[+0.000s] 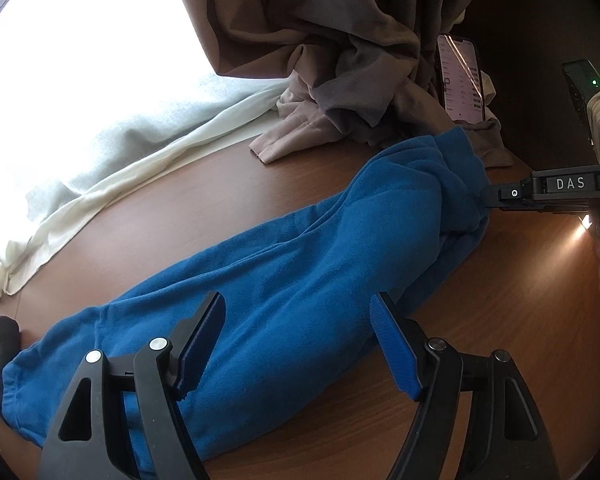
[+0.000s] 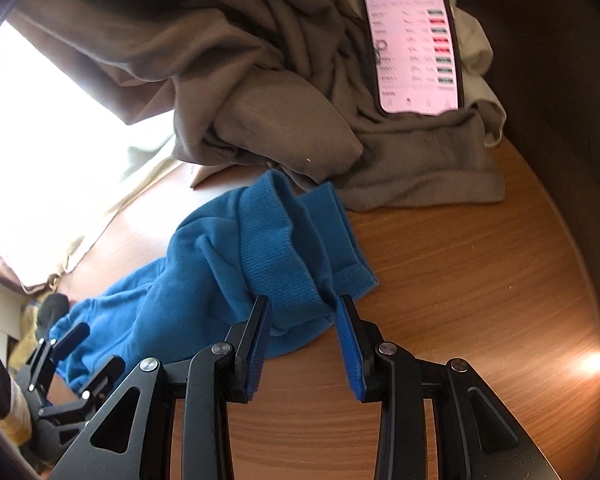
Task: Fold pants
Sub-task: 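Lower the cuffs onto the pants and open the right gripper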
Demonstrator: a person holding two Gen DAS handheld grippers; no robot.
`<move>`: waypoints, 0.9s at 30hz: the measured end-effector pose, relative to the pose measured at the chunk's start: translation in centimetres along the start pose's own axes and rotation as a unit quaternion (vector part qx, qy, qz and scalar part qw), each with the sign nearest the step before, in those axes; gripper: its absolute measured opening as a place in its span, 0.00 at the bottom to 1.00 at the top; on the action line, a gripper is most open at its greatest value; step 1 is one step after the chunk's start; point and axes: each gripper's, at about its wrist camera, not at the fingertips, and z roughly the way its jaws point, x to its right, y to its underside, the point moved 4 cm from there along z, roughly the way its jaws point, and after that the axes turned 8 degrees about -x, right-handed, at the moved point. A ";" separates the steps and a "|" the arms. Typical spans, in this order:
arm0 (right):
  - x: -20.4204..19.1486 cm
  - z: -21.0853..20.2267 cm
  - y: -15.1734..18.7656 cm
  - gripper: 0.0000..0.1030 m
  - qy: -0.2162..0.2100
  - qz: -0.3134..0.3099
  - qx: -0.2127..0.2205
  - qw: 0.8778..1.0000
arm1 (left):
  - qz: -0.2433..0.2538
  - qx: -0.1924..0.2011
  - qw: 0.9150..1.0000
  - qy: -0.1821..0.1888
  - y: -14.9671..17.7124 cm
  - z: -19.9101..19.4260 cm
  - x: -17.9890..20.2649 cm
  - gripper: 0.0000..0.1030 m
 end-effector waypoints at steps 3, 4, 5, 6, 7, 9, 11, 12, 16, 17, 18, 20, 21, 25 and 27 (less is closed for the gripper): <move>0.6 0.4 -0.2 0.34 -0.015 0.016 0.002 1.000 | 0.004 0.000 1.000 0.000 -0.1 0.0 0.2 0.72; 0.8 0.6 -0.4 0.34 -0.019 0.020 0.002 1.000 | 0.005 0.000 1.000 -0.001 -0.1 0.0 0.2 0.72; 1.1 0.7 -0.3 0.34 -0.020 0.021 0.002 1.000 | 0.005 0.001 1.000 -0.001 -0.1 0.0 0.2 0.72; 1.3 0.7 -0.4 0.34 -0.023 0.023 0.002 0.999 | 0.006 0.002 1.000 -0.001 -0.1 0.0 0.3 0.72; 1.3 0.7 -0.7 0.34 -0.027 0.028 0.001 0.999 | 0.008 0.002 1.000 -0.002 -0.1 -0.1 0.3 0.72; 1.8 0.8 -0.9 0.34 -0.037 0.042 0.002 0.998 | 0.010 0.003 1.000 -0.003 -0.1 -0.1 0.4 0.72; 2.1 0.8 -1.4 0.34 -0.044 0.049 0.004 0.998 | 0.013 0.004 1.000 -0.003 -0.1 -0.2 0.6 0.72; 2.2 0.8 -1.5 0.34 -0.050 0.049 0.005 0.998 | 0.014 0.005 1.000 -0.003 -0.1 -0.2 0.6 0.72; 2.2 0.8 -2.1 0.34 -0.063 0.050 0.010 0.997 | 0.016 0.006 1.000 -0.005 -0.1 -0.2 0.8 0.72; 2.3 0.7 -2.2 0.34 -0.067 0.057 0.012 0.996 | 0.016 0.007 1.000 -0.004 -0.1 -0.3 0.8 0.72; 2.4 0.6 -2.2 0.34 -0.073 0.064 0.014 0.995 | 0.015 0.008 1.000 -0.004 -0.1 -0.3 0.8 0.72; 2.4 0.4 -2.3 0.34 -0.074 0.065 0.014 0.995 | 0.014 0.008 1.000 -0.004 -0.1 -0.2 0.7 0.72; 2.4 0.4 -2.4 0.34 -0.073 0.064 0.014 0.995 | 0.013 0.008 1.000 -0.005 -0.1 -0.2 0.6 0.72; 1.8 0.2 -2.5 0.33 -0.079 0.064 0.016 0.995 | 0.009 0.005 1.000 -0.002 -0.1 -0.1 0.5 0.72; 1.6 0.2 -2.7 0.23 -0.076 0.060 0.018 0.995 | 0.008 0.005 1.000 -0.003 0.0 -0.1 0.4 0.72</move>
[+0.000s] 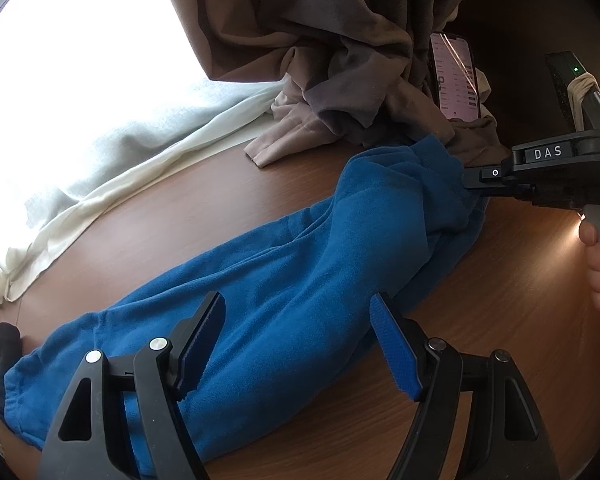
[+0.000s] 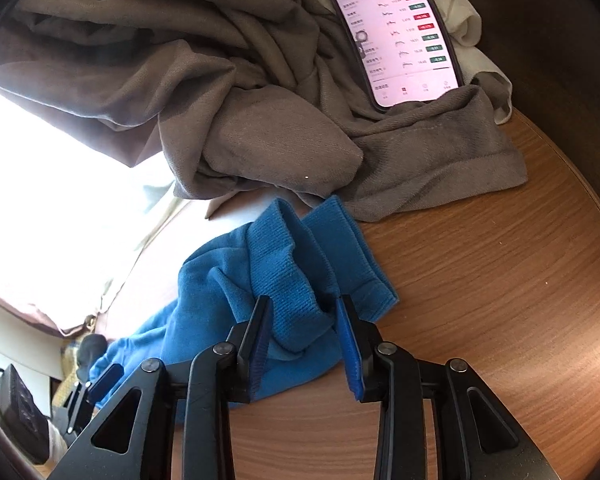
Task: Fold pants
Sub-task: 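Lower the cuffs onto the pants and open the right gripper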
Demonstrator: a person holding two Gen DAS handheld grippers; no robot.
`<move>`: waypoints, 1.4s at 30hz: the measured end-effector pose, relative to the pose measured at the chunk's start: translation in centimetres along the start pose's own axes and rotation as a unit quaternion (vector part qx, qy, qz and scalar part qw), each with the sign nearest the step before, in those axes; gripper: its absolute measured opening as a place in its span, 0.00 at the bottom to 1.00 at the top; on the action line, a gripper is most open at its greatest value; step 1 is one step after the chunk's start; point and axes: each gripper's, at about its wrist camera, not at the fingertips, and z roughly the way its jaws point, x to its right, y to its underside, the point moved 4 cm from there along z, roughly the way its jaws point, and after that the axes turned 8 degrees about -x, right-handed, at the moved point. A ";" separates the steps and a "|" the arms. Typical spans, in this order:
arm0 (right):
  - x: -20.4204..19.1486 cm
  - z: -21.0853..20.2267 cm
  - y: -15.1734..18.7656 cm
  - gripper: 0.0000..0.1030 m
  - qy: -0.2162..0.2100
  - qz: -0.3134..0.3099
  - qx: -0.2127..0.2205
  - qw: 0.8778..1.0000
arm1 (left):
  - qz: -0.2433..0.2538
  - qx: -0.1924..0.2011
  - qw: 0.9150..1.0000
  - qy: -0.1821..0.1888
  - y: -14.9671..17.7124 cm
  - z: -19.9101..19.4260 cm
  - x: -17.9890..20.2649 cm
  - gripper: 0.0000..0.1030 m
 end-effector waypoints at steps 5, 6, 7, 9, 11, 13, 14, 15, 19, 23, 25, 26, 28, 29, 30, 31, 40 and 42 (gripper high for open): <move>-0.6 -0.2 -0.3 0.09 0.010 -0.005 0.016 1.000 | -0.005 0.000 1.000 -0.002 0.1 -0.1 -0.3 0.72; -0.7 -0.3 -0.3 0.09 0.012 -0.007 0.019 1.000 | -0.006 0.001 1.000 -0.002 0.1 -0.2 -0.4 0.72; -0.9 -0.6 -0.4 0.08 0.016 -0.011 0.023 1.000 | -0.008 0.001 1.000 -0.001 0.1 -0.2 -0.4 0.72; -1.5 -1.2 -0.4 0.08 0.022 -0.020 0.032 0.999 | -0.009 0.002 1.000 -0.001 0.1 -0.3 -0.5 0.72; -2.1 -2.1 -0.6 0.07 0.029 -0.030 0.047 0.998 | -0.011 0.005 1.000 0.001 0.0 -0.6 -0.5 0.72; -2.9 -3.4 -1.0 0.07 0.047 -0.041 0.069 0.996 | -0.010 0.009 1.000 0.002 -0.1 -0.9 -0.3 0.72; -3.1 -3.9 -1.2 0.07 0.053 -0.046 0.075 0.995 | -0.009 0.012 1.000 0.003 -0.1 -1.1 -0.2 0.72; -3.4 -4.6 -1.5 0.07 0.061 -0.050 0.082 0.993 | -0.007 0.014 1.000 0.004 -0.2 -1.2 -0.1 0.72; -3.9 -5.3 -2.5 0.07 0.083 -0.067 0.084 0.991 | 0.000 0.013 1.000 0.007 -0.2 -1.2 0.3 0.72; -2.9 -4.0 -2.6 0.07 0.110 -0.074 0.061 0.989 | -0.004 0.001 1.000 0.010 0.1 -0.7 0.3 0.72; -2.2 -3.4 -2.3 0.07 0.121 -0.071 0.048 0.989 | -0.005 -0.004 1.000 0.010 0.4 -0.4 0.3 0.72; -1.9 -3.2 -2.1 0.07 0.126 -0.071 0.045 0.988 | -0.005 -0.006 1.000 0.009 0.4 -0.3 0.3 0.72; -1.3 -2.7 -1.7 0.07 0.132 -0.067 0.034 0.988 | -0.004 -0.008 1.000 0.008 0.5 -0.1 0.3 0.72; -1.1 -2.5 -1.5 0.07 0.134 -0.066 0.030 0.988 | -0.003 -0.007 1.000 0.007 0.4 0.0 0.2 0.72; -1.0 -2.4 -1.3 0.07 0.135 -0.066 0.027 0.988 | -0.002 -0.005 1.000 0.006 0.3 -0.1 0.1 0.72; -1.0 -2.5 -1.2 0.08 0.137 -0.068 0.026 0.988 | -0.001 -0.001 1.000 0.005 0.2 -0.1 0.0 0.72; -6.2 -4.0 -0.9 0.33 0.206 -0.222 0.070 0.951 | 0.048 0.048 0.998 0.008 -1.1 -0.3 -2.7 0.72; -8.4 -3.4 -0.2 0.33 0.202 -0.297 0.064 0.931 | 0.065 0.062 0.996 0.015 -1.4 -0.5 -3.4 0.69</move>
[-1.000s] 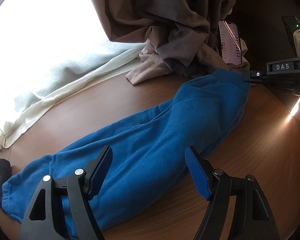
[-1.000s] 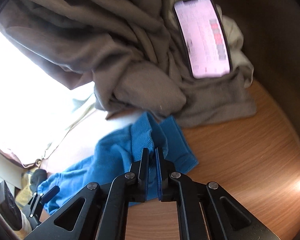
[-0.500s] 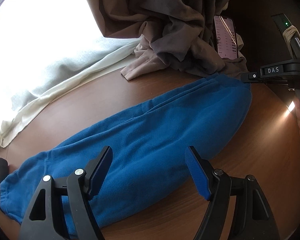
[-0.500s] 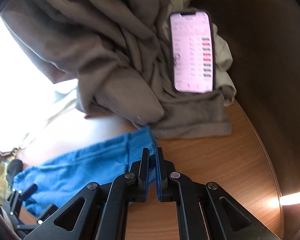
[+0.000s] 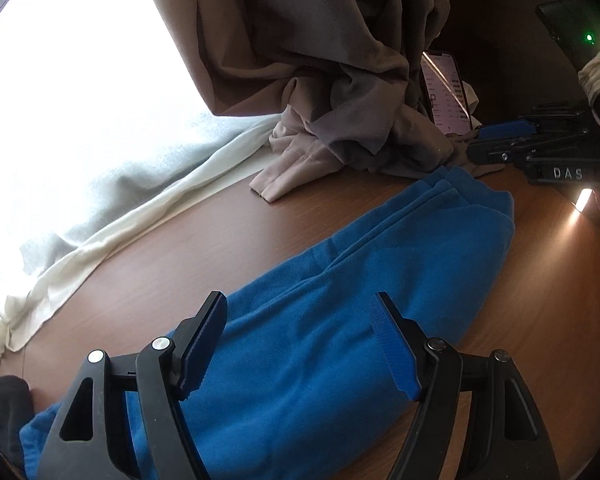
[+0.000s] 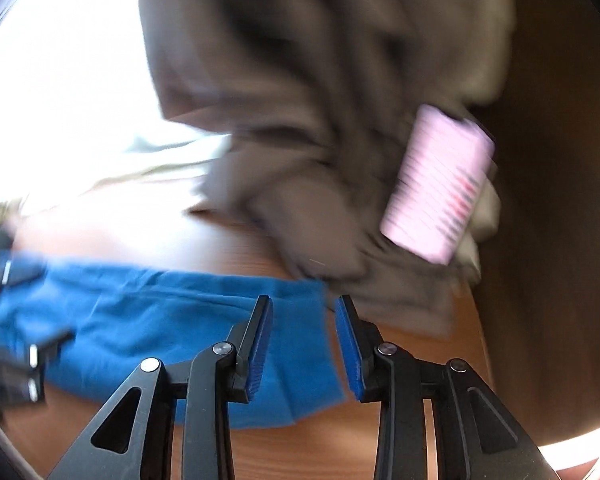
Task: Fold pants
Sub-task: 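Lower the cuffs onto the pants and open the right gripper, then move both grippers onto the folded blue pants and close them on the fabric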
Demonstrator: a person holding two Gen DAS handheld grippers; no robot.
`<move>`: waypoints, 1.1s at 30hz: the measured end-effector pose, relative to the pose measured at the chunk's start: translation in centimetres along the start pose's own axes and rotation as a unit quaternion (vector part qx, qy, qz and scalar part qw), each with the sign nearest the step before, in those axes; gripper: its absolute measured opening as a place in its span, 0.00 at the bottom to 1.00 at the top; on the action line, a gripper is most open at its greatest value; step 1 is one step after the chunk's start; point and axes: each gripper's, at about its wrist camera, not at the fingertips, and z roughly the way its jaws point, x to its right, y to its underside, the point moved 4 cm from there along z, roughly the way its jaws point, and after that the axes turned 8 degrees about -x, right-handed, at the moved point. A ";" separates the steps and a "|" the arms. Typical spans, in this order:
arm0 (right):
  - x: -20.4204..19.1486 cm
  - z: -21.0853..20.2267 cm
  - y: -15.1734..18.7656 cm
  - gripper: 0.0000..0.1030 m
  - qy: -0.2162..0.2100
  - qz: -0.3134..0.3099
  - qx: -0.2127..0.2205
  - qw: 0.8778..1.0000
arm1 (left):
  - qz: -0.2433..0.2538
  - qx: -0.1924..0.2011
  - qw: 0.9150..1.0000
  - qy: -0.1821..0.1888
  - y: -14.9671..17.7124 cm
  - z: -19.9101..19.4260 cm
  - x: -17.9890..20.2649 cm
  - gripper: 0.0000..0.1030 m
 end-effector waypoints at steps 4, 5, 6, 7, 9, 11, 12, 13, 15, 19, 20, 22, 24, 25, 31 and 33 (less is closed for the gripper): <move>-4.7 0.4 -0.7 0.33 -0.012 -0.146 0.008 0.989 | 0.032 0.011 0.999 0.028 -0.3 0.3 -1.2 0.57; -5.6 0.6 -0.7 0.33 -0.017 -0.172 0.006 0.985 | 0.042 0.009 0.998 0.039 -0.4 0.6 -1.4 0.55; -6.3 1.0 -0.8 0.33 -0.022 -0.195 0.003 0.981 | 0.051 0.006 0.998 0.044 -0.4 0.9 -1.6 0.49; -7.0 1.4 -0.8 0.33 -0.029 -0.219 -0.002 0.975 | 0.062 0.000 0.997 0.052 -0.5 1.3 -1.9 0.44; -7.9 2.3 -0.9 0.33 -0.044 -0.249 -0.017 0.967 | 0.082 -0.012 0.994 0.064 -0.7 2.2 -2.2 0.39; -8.1 3.4 -1.1 0.33 -0.054 -0.269 -0.037 0.961 | 0.101 -0.025 0.991 0.081 -1.0 3.1 -2.4 0.38; -8.0 4.1 -1.3 0.33 -0.060 -0.276 -0.051 0.958 | 0.109 -0.033 0.989 0.090 -1.2 3.7 -2.5 0.37; -8.1 4.5 -1.4 0.33 -0.062 -0.279 -0.060 0.957 | 0.116 -0.043 0.987 0.099 -1.3 4.4 -2.5 0.36; -7.9 5.7 -1.7 0.33 -0.071 -0.279 -0.081 0.954 | 0.130 -0.060 0.981 0.128 -1.8 5.4 -2.5 0.34; -8.1 6.5 -2.3 0.33 -0.099 -0.283 -0.102 0.949 | 0.141 -0.089 0.970 0.179 -2.5 7.0 -2.5 0.26; -8.0 6.7 -2.3 0.33 -0.106 -0.284 -0.108 0.947 | 0.146 -0.094 0.967 0.187 -2.7 7.4 -2.4 0.25; -8.1 7.1 -2.6 0.33 -0.122 -0.284 -0.119 0.944 | 0.150 -0.105 0.962 0.205 -3.0 8.0 -2.3 0.25; -8.1 7.7 -2.8 0.33 -0.140 -0.276 -0.134 0.942 | 0.149 -0.117 0.955 0.226 -3.3 8.4 -2.1 0.25; -7.8 7.9 -3.0 0.32 -0.144 -0.272 -0.137 0.942 | 0.149 -0.122 0.954 0.231 -3.3 8.6 -2.0 0.25; -7.3 9.3 -3.4 0.32 -0.159 -0.265 -0.163 0.937 | 0.157 -0.140 0.946 0.246 -3.2 9.5 -1.6 0.25; -7.2 9.7 -3.3 0.32 -0.164 -0.263 -0.172 0.935 | 0.153 -0.147 0.945 0.249 -3.1 10.0 -1.7 0.25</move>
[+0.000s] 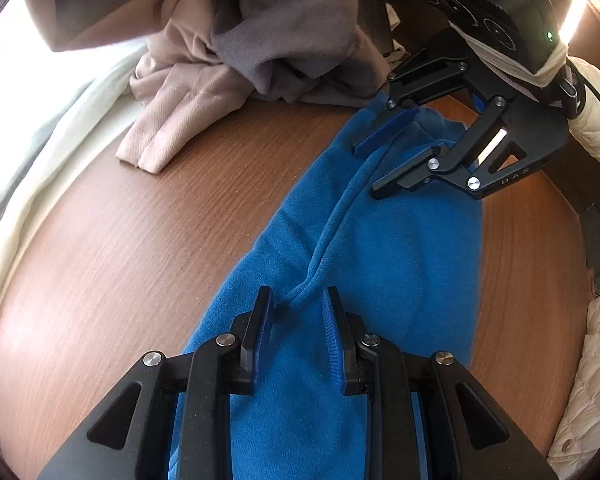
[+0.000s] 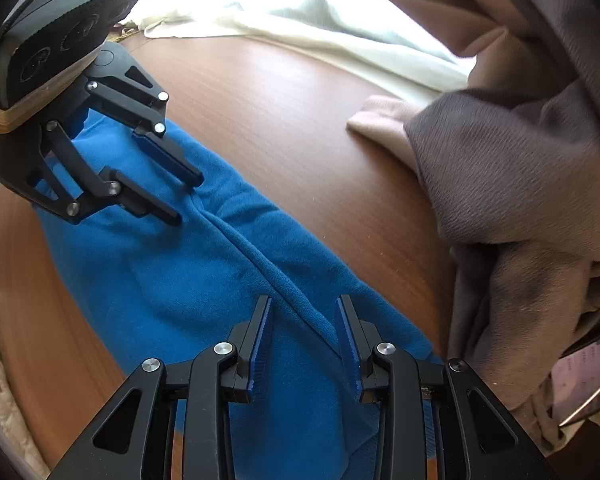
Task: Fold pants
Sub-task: 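Move both grippers onto the folded blue pants and close them on the fabric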
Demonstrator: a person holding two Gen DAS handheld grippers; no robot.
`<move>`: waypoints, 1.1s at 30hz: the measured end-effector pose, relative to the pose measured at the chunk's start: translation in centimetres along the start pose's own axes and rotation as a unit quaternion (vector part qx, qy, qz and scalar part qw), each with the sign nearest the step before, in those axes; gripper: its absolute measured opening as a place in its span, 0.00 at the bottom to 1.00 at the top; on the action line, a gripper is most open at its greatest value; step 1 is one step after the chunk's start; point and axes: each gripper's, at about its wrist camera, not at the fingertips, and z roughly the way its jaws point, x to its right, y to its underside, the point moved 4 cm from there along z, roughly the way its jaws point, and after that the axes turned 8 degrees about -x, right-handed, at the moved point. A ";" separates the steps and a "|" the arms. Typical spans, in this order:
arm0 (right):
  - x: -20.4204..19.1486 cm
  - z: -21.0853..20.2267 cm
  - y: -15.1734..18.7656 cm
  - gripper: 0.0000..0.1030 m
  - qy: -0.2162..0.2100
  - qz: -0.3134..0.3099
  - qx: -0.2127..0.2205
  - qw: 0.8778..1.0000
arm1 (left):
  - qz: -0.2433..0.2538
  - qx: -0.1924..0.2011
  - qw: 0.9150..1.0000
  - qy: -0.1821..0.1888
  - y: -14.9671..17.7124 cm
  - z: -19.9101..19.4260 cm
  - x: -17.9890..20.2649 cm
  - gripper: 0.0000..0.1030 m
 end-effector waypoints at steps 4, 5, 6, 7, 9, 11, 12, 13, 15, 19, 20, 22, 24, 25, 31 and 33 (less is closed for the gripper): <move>0.7 0.8 -0.5 0.32 -0.013 0.006 -0.009 1.000 | -0.001 -0.007 1.000 0.001 -0.5 1.1 -0.4 0.25; 0.8 0.8 -0.7 0.32 -0.015 0.006 -0.009 1.000 | -0.002 -0.007 1.000 0.001 -0.6 1.1 -0.4 0.25; 0.7 0.8 -0.7 0.32 -0.015 0.006 -0.010 1.000 | -0.004 -0.008 1.000 0.003 -0.6 1.2 -0.4 0.21; 0.8 0.7 -0.7 0.31 -0.015 0.005 -0.010 1.000 | -0.005 -0.008 1.000 0.005 -0.6 1.1 -0.3 0.15; 0.9 0.7 -0.7 0.26 -0.015 0.000 -0.013 1.000 | -0.005 -0.007 1.000 0.001 -0.6 1.2 -0.3 0.12; 0.6 0.7 -0.5 0.19 -0.014 -0.001 -0.014 1.000 | -0.008 -0.005 1.000 -0.003 -0.4 0.9 -0.1 0.10; 0.5 0.7 -0.6 0.15 -0.010 -0.001 -0.015 1.000 | -0.010 -0.003 1.000 -0.005 -0.4 0.8 0.0 0.09; 0.5 0.5 -0.6 0.12 -0.007 -0.001 -0.014 1.000 | -0.013 0.002 1.000 -0.007 -0.4 0.5 0.1 0.09; 0.3 0.5 -0.5 0.09 0.003 0.002 -0.013 1.000 | -0.020 0.011 1.000 -0.009 -0.2 -0.1 0.4 0.09; -0.7 -1.0 0.1 0.08 0.022 0.011 0.008 1.000 | -0.029 0.040 0.999 -0.019 -0.3 -1.8 1.4 0.09; -0.8 -1.4 0.2 0.08 0.025 0.012 0.013 1.000 | -0.032 0.041 0.998 -0.024 -0.3 -2.3 1.5 0.09; -1.1 -2.2 0.3 0.08 0.031 0.014 0.021 0.999 | -0.035 0.051 0.998 -0.032 -0.2 -3.3 1.7 0.09; -1.1 -3.3 0.0 0.08 0.042 0.010 0.027 0.999 | -0.035 0.059 0.997 -0.039 -0.5 -4.1 1.7 0.09; -1.2 -3.8 -0.1 0.08 0.045 0.007 0.029 0.999 | -0.036 0.063 0.996 -0.045 -0.6 -4.5 1.6 0.09; -0.9 -4.9 -1.3 0.08 0.066 -0.019 0.025 0.997 | -0.043 0.061 0.996 -0.055 -1.7 -4.6 0.5 0.09; -0.2 -4.3 -1.8 0.08 0.061 -0.016 0.016 0.998 | -0.049 0.055 0.996 -0.053 -2.0 -3.9 -0.2 0.09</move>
